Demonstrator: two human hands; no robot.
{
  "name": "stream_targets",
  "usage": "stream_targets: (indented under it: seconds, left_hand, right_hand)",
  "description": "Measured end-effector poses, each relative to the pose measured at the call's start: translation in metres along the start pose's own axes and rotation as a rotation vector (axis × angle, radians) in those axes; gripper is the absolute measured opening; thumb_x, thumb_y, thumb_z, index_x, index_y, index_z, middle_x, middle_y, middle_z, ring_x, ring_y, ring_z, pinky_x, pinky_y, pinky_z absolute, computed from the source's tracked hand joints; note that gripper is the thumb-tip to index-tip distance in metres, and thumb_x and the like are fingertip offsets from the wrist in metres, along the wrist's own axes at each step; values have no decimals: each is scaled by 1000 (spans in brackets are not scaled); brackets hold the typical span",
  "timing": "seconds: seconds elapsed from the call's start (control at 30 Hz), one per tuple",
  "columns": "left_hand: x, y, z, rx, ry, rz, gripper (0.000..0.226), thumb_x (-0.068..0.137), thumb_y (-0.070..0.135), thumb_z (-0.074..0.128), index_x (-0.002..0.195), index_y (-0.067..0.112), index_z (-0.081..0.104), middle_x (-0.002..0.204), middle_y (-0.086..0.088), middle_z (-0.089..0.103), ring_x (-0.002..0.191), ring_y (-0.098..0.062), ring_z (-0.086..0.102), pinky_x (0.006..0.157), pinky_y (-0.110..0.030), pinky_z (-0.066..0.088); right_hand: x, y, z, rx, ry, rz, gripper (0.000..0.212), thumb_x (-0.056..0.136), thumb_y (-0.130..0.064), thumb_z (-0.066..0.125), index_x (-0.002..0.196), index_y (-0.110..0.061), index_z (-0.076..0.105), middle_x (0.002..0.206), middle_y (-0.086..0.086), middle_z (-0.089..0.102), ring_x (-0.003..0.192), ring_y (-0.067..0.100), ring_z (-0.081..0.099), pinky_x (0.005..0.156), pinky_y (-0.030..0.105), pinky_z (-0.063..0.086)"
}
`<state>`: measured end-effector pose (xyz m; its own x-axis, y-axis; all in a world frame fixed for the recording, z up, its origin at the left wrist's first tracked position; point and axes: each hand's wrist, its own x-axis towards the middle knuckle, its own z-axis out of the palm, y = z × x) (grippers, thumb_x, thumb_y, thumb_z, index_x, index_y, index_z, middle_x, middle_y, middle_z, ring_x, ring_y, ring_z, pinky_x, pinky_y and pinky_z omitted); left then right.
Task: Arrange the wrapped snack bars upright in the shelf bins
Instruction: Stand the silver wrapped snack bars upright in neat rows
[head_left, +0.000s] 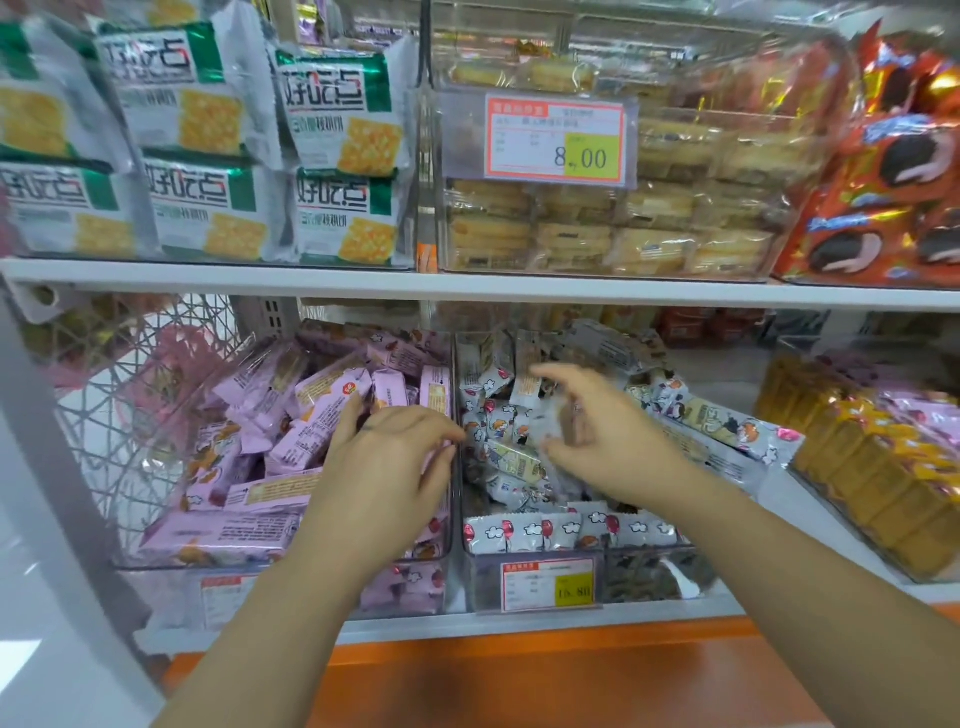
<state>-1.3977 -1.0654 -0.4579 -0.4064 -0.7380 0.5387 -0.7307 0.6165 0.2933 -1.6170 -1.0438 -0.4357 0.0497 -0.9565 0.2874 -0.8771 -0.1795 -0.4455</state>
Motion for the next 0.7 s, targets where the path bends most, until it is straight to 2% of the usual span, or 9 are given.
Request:
stream_targets:
  seconds: [0.07, 0.17, 0.23, 0.3, 0.37, 0.47, 0.53, 0.63, 0.7]
  left_hand:
    - [0, 0, -1, 1, -7, -6, 17, 87, 19, 61, 99, 27, 69, 101, 13, 67, 101, -13, 59, 112, -43, 8]
    - [-1, 1, 0, 10, -2, -6, 16, 85, 17, 64, 97, 27, 69, 100, 13, 68, 100, -15, 60, 111, -45, 10]
    - [-1, 1, -1, 7, -3, -10, 17, 85, 16, 64, 97, 27, 69, 100, 13, 67, 99, -14, 60, 111, -45, 10]
    - [0, 1, -2, -1, -9, -15, 17, 87, 19, 61, 99, 28, 68, 102, 14, 67, 102, -12, 59, 113, -42, 7]
    - [0, -1, -2, -5, -3, -20, 16, 89, 21, 59, 100, 30, 68, 104, 15, 66, 104, -11, 57, 113, -40, 5]
    - [2, -7, 0, -5, 22, -21, 19, 90, 29, 51, 98, 31, 67, 101, 16, 66, 101, -12, 59, 112, -38, 6]
    - [2, -10, -1, -23, 29, -33, 24, 86, 33, 45, 97, 31, 67, 101, 18, 65, 101, -10, 59, 111, -36, 4]
    - [1, -10, -4, -49, 37, -43, 27, 85, 33, 43, 97, 30, 67, 100, 18, 65, 102, -11, 58, 111, -35, 4]
    - [0, -10, -5, -54, 44, -44, 28, 85, 33, 43, 98, 30, 68, 100, 17, 65, 102, -12, 58, 111, -37, 6]
  right_hand:
    - [-7, 2, -8, 156, 253, -5, 43, 84, -10, 63, 107, -42, 46, 100, -12, 44, 65, 9, 53, 63, 32, 53]
    - [-5, 8, -11, 313, 516, 36, 36, 85, -6, 65, 83, -36, 45, 99, -1, 46, 62, 6, 50, 57, 18, 45]
    - [3, 11, -8, 435, 585, 116, 28, 85, -11, 66, 80, -31, 48, 95, 4, 49, 56, 7, 53, 53, 15, 40]
    - [14, 12, 0, 533, 609, 220, 21, 86, -16, 67, 81, -27, 49, 87, 9, 49, 43, 4, 46, 47, 15, 34]
    - [26, 8, 10, 615, 647, 267, 19, 84, -20, 67, 81, -26, 50, 88, 13, 55, 50, 6, 48, 52, 20, 38]
    - [46, -11, 23, 571, 647, 242, 21, 81, -21, 68, 76, -30, 51, 88, 10, 63, 73, 20, 58, 66, 31, 47]
    - [57, -26, 31, 515, 580, 178, 20, 81, -12, 68, 76, -24, 53, 76, -2, 60, 69, 16, 58, 61, 25, 44]
    - [69, -37, 45, 214, 542, 89, 13, 79, -10, 68, 83, -18, 59, 80, -3, 59, 67, 16, 55, 59, 24, 38]
    - [73, -34, 52, 5, 502, 60, 13, 77, -18, 70, 85, -23, 60, 91, -4, 62, 78, 18, 59, 66, 27, 40]
